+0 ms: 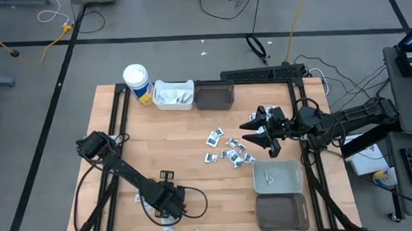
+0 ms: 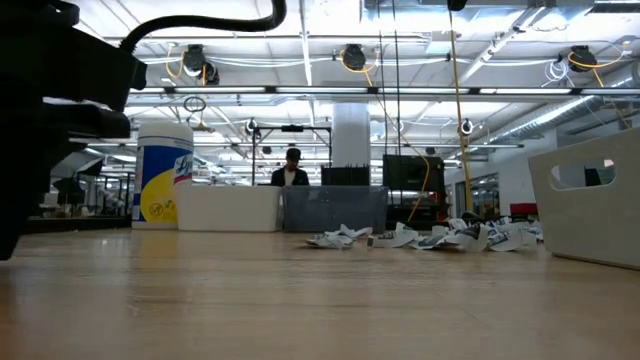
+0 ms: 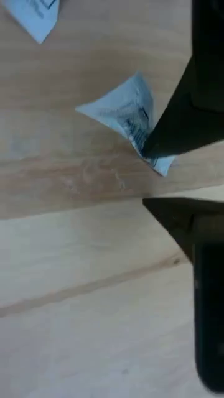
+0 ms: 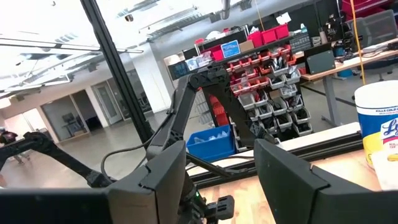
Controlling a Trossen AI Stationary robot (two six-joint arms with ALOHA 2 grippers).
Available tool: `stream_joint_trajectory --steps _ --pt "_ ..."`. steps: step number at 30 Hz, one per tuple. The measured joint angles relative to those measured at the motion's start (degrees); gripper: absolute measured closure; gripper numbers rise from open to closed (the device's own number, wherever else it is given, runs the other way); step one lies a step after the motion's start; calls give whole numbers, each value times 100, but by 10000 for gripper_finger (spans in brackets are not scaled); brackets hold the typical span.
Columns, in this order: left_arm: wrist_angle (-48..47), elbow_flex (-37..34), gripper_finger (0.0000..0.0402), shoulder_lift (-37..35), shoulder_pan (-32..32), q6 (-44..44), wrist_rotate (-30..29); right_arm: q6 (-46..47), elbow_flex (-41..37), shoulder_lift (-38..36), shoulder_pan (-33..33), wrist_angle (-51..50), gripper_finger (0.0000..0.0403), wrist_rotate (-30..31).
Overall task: Pick & Place First Aid Supplies
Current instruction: Put the orange ointment pack into the gray bin
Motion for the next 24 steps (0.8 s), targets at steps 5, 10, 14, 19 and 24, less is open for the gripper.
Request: stream_joint_trajectory --steps 5,10,14,19,24 --pt "19 -5 368 -3 9 84 69 14 0 0 0 0 218 0" --pt "29 -11 393 -10 15 35 147 14 0 0 0 -2 218 2" --pt "76 -46 399 -207 14 19 224 14 0 0 -2 -11 218 0" --pt "79 -35 400 -986 86 -428 73 216 7 -44 -2 15 218 0" --pt "66 -35 400 -1898 178 -1006 -211 453 7 -52 -2 6 218 -15"
